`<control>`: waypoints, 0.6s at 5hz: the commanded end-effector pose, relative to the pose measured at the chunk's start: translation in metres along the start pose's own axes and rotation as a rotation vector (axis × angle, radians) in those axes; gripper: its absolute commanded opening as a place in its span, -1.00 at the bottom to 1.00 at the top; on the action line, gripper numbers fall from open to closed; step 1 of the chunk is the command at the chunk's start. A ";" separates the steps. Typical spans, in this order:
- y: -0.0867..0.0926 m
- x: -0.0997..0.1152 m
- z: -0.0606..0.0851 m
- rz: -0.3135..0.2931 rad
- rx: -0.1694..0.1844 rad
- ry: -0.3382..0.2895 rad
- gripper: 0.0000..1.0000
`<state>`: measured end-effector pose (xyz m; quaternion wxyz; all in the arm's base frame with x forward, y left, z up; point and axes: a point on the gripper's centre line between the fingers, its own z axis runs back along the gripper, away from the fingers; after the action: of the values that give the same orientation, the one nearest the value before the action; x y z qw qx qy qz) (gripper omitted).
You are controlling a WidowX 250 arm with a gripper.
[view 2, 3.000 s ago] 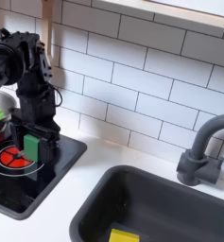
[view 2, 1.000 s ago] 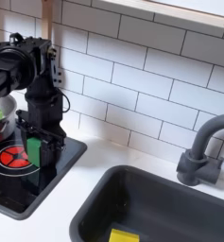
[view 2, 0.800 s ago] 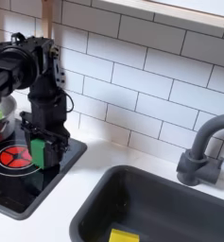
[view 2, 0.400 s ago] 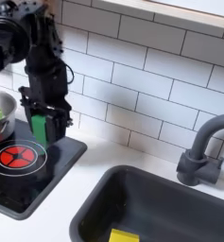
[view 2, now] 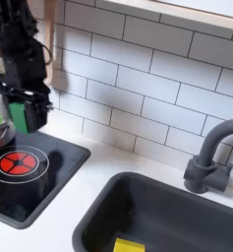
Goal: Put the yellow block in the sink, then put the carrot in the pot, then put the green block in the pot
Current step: 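Put the green block in the pot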
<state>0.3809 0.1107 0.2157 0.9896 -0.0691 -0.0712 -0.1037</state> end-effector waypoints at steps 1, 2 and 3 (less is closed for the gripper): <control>0.022 -0.002 0.010 0.042 0.005 -0.016 -1.00; 0.028 0.003 0.002 0.075 -0.035 -0.007 -1.00; 0.041 0.002 -0.008 0.106 -0.042 0.025 -1.00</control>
<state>0.3931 0.1474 0.2046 0.9925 -0.0928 -0.0565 -0.0563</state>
